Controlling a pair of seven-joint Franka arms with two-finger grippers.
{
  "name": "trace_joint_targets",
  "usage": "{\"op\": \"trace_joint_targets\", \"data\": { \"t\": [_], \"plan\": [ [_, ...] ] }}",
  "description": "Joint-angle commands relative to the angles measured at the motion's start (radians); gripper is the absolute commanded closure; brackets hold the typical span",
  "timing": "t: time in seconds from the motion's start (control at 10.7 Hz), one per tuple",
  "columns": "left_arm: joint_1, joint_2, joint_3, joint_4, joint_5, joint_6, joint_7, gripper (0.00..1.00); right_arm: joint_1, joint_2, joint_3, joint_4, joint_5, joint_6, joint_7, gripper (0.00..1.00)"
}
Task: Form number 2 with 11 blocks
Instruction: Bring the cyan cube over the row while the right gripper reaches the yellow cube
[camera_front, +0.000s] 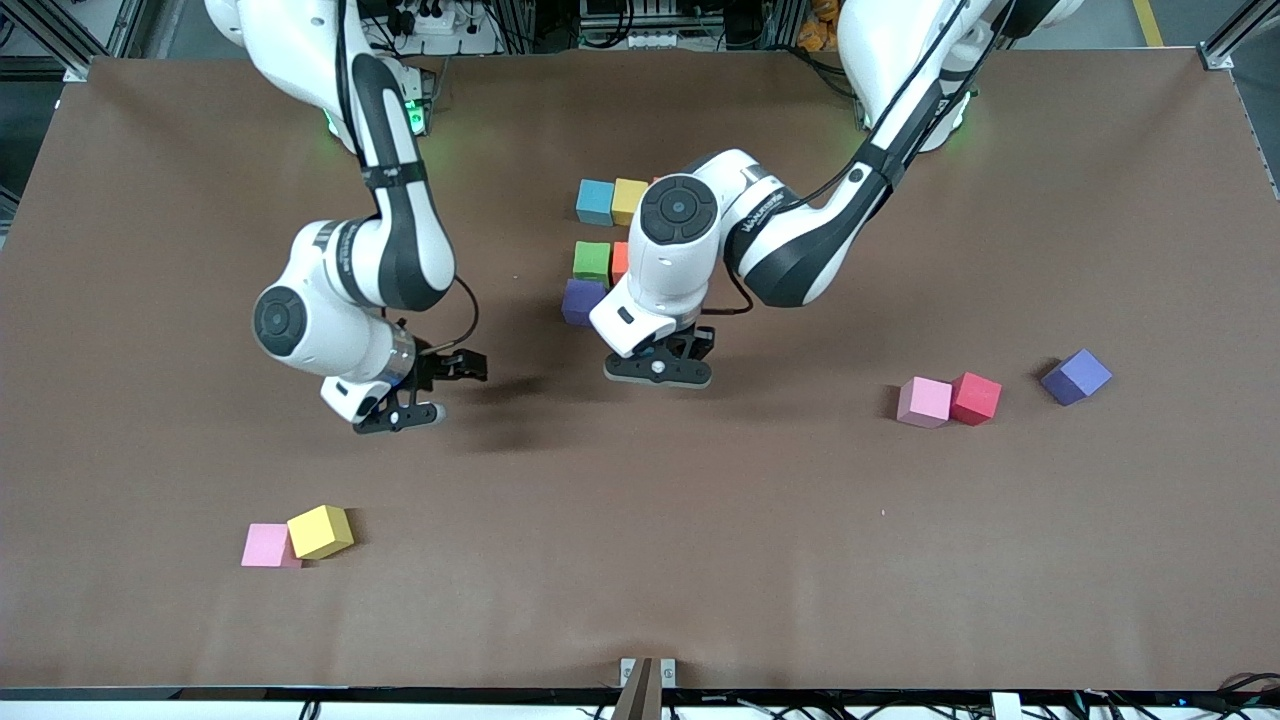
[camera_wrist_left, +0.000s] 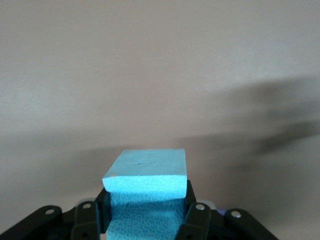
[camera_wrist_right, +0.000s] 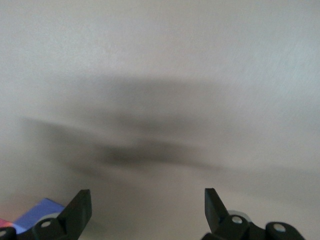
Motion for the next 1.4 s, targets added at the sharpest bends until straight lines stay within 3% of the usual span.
{"op": "trace_joint_targets", "data": {
  "t": [0.0,0.28,0.56,0.84,1.02,1.3],
  "plan": [
    [-0.056,0.043,0.037,0.018,-0.020,0.080,-0.031,0.91,-0.105,0.091,0.012,0.124,-0.007,-0.016,-0.210,0.00],
    [-0.100,0.090,0.046,0.019,-0.059,0.204,-0.048,0.91,-0.207,0.159,0.025,0.228,-0.015,-0.016,-0.561,0.00],
    [-0.152,0.098,0.090,0.018,-0.117,0.213,-0.049,0.91,-0.275,0.222,0.031,0.331,-0.092,-0.014,-0.911,0.00],
    [-0.183,0.130,0.094,0.018,-0.142,0.212,-0.049,0.91,-0.381,0.238,0.078,0.394,-0.092,-0.014,-0.954,0.00],
    [-0.200,0.155,0.106,0.029,-0.163,0.212,-0.040,0.92,-0.497,0.238,0.150,0.400,-0.083,-0.013,-0.947,0.00],
    [-0.229,0.159,0.153,0.032,-0.263,0.209,-0.013,0.92,-0.716,0.247,0.345,0.410,-0.084,0.021,-0.871,0.00]
  ]
}}
